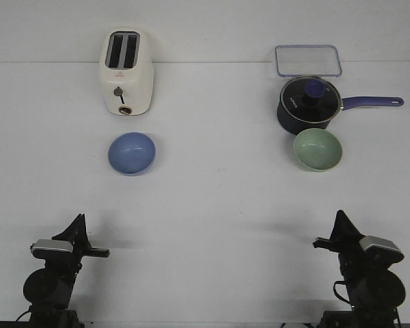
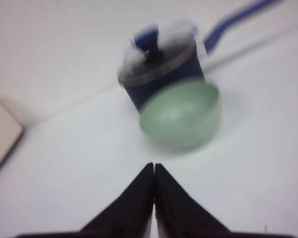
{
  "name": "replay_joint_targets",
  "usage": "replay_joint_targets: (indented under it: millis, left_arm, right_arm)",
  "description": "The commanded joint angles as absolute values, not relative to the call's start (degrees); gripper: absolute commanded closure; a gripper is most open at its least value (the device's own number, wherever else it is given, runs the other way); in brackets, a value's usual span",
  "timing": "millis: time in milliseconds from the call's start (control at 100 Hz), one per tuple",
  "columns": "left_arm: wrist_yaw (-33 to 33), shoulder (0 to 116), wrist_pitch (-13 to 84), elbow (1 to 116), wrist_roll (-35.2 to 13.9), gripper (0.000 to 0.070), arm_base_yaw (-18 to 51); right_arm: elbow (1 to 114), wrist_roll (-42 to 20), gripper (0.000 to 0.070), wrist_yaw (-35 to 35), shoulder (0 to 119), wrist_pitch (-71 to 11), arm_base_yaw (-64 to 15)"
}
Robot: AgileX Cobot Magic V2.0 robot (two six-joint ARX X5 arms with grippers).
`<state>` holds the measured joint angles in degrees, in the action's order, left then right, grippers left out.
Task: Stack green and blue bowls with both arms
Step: 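Reach the right gripper forward to the rim of the pale green bowl, then grip the green bowl rim and carry it toward the table center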
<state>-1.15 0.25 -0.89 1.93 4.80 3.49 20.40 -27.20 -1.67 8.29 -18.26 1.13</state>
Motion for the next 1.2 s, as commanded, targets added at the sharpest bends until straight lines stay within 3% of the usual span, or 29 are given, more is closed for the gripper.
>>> replay_joint_targets:
  millis: [0,70,100,140,210,250,390,520,800,1070,1190]
  left_arm:
    - [-1.06,0.19,-1.69,0.80,4.45,0.0688,3.44]
    - [-1.06,0.19,-1.69,0.80,4.45,0.0688,3.44]
    - [-1.06,0.19,-1.69,0.80,4.43,0.0688,3.44]
    - [-1.06,0.19,-1.69,0.80,4.45,0.0688,3.44]
    - [-1.06,0.19,-1.69,0.80,4.45,0.0688,3.44]
    - [-1.08,0.19,-1.69,0.80,4.43,0.0688,3.44]
    - [-1.06,0.19,-1.69,0.80,4.43,0.0688,3.44]
    - [-1.06,0.19,-1.69,0.80,4.45,0.0688,3.44]
    - [-1.06,0.19,-1.69,0.80,4.43,0.0688,3.44]
    - [-1.06,0.19,-1.69,0.80,4.45,0.0688,3.44]
    - [-1.06,0.19,-1.69,0.80,4.43,0.0688,3.44]
  right_arm:
    - [28.05,-22.72,0.0699,-1.26,14.63,-21.67,1.04]
    - [34.83,-18.92,0.0687,0.60,21.87,-24.88,0.58]
    - [37.26,-17.72,0.0647,1.93,24.69,-25.74,0.08]
    - [40.23,-16.49,0.0526,3.77,28.25,-26.89,-0.67]
    - [44.86,-15.97,0.0255,6.74,34.98,-29.06,-1.32]
    - [47.29,-15.97,0.0178,7.11,39.13,-30.52,-1.32]
    - [54.00,-14.48,0.0188,6.98,52.66,-33.06,-1.13]
    - [58.35,-14.09,0.0304,7.57,64.12,-31.83,1.17]
    - [69.73,-13.80,0.0304,0.86,87.22,-31.75,9.23]
    - [76.23,-13.82,0.0305,-2.79,99.35,-29.76,10.90]
    - [76.49,-14.35,0.0436,-4.54,101.78,-28.34,10.90]
